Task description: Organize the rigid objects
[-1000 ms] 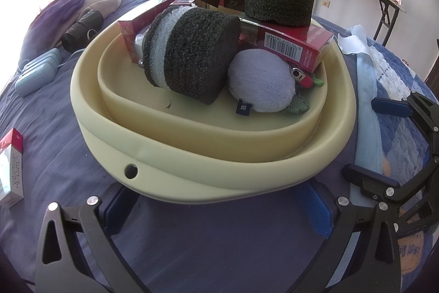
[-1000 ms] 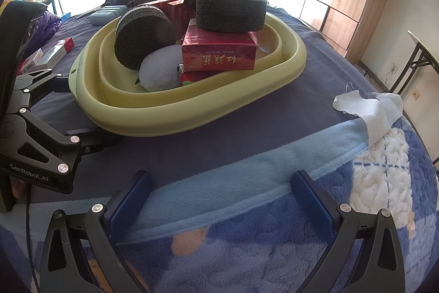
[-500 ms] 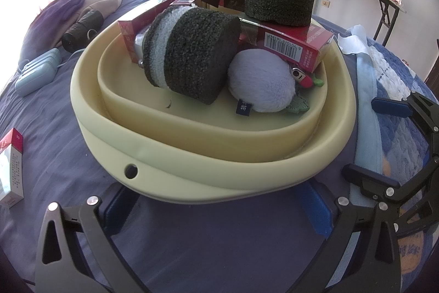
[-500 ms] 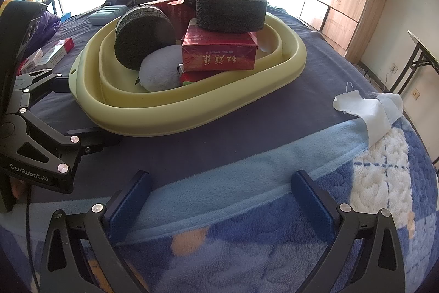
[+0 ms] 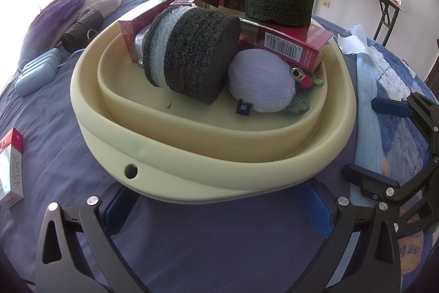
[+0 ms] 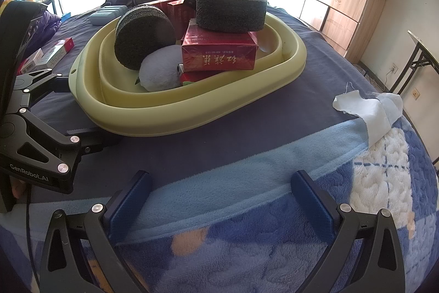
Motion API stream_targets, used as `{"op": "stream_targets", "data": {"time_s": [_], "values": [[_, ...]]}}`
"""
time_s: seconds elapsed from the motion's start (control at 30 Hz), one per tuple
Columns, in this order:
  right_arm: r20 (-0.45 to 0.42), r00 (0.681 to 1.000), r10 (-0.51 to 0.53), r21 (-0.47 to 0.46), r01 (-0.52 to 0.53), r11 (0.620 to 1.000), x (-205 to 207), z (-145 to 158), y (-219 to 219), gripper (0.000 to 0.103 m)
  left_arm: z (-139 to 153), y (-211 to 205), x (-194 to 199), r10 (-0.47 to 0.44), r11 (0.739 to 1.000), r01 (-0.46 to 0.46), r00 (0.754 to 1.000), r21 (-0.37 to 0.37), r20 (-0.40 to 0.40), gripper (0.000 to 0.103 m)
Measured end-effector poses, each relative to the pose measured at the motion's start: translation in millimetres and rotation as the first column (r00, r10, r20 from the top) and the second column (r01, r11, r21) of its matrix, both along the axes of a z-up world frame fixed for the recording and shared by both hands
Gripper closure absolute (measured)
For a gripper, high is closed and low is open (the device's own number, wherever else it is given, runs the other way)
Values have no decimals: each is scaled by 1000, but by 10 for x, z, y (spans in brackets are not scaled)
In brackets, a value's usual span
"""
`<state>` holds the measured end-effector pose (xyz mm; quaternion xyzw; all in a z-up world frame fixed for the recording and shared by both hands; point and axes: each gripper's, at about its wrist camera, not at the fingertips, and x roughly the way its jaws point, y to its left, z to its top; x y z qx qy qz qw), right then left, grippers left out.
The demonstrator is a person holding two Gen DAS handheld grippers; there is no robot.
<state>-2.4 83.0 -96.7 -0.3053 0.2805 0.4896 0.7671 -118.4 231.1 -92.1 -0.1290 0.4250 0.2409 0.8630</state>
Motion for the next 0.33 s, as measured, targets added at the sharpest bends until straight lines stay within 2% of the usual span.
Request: {"op": "stream_targets", "data": {"time_s": [0.33], "values": [[0, 1000, 0, 0, 0, 1000, 0, 0, 0, 0, 4, -5, 12, 1, 1000, -1, 1000, 2, -1, 0]]}}
